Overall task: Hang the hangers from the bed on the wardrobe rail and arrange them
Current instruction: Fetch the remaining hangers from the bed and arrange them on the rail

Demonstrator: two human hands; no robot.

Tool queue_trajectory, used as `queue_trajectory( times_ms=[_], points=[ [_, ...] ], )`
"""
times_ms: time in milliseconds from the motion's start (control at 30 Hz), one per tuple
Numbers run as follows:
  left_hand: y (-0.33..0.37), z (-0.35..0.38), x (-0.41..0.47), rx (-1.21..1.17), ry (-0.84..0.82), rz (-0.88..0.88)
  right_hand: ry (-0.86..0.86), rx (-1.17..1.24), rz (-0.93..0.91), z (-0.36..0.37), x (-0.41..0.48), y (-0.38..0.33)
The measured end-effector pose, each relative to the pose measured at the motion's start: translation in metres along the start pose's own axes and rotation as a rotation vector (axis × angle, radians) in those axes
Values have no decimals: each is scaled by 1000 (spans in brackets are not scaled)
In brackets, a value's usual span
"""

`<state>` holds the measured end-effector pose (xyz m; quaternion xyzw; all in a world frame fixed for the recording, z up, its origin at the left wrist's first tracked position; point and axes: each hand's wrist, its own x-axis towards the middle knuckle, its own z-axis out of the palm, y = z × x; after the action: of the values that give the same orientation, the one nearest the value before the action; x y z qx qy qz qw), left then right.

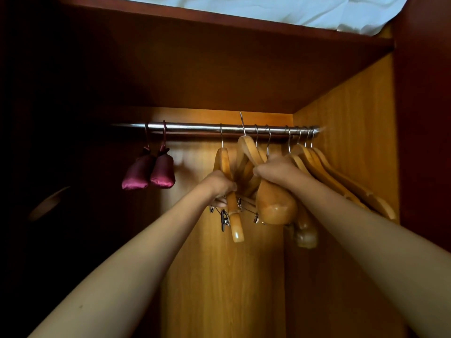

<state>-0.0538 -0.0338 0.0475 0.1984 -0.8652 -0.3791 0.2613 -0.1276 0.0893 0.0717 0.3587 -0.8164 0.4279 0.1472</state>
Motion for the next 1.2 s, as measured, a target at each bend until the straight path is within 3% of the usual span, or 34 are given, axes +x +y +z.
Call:
queue_trajectory(
  times_ms=[233,733,967,1200],
  points=[
    [-1,2,-12,6,52,2,3,91,5,6,-22,12],
    [-3,21,-47,-106,146,23,-89,44,104,24,-105,46],
    [-8,37,-65,-162,127,83,-159,-96,164,44,-131,63],
    [-16,35,-77,-106,69,129,-202,-53,257,58,-146,59]
  ],
)
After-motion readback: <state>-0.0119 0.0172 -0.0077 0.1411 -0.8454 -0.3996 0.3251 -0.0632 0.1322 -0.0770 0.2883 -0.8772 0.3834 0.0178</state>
